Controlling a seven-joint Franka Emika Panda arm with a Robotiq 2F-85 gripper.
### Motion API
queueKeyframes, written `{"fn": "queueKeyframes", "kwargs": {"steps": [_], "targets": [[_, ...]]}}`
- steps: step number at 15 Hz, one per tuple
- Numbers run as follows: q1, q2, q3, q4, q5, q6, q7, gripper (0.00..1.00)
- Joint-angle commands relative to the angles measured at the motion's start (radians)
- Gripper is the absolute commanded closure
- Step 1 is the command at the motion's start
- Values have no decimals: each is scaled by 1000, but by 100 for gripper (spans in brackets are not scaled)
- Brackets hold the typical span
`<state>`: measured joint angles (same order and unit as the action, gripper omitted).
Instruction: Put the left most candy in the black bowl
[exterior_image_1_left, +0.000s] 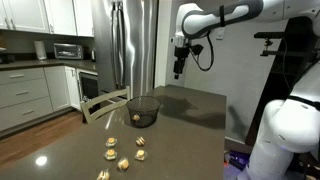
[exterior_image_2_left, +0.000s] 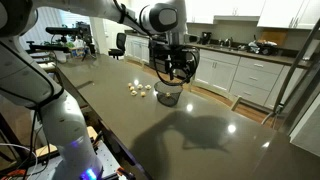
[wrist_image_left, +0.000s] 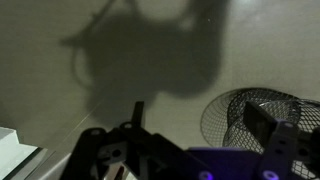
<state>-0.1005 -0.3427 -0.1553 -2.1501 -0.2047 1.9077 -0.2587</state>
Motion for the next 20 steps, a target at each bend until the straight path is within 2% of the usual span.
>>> {"fn": "queueKeyframes", "kwargs": {"steps": [1,15,20], "targets": [[-1,1,1,2,1,-2,-1,0],[-1,3,3,3,0,-1,3,0],[27,22,20,10,37,-3,2,0]]}}
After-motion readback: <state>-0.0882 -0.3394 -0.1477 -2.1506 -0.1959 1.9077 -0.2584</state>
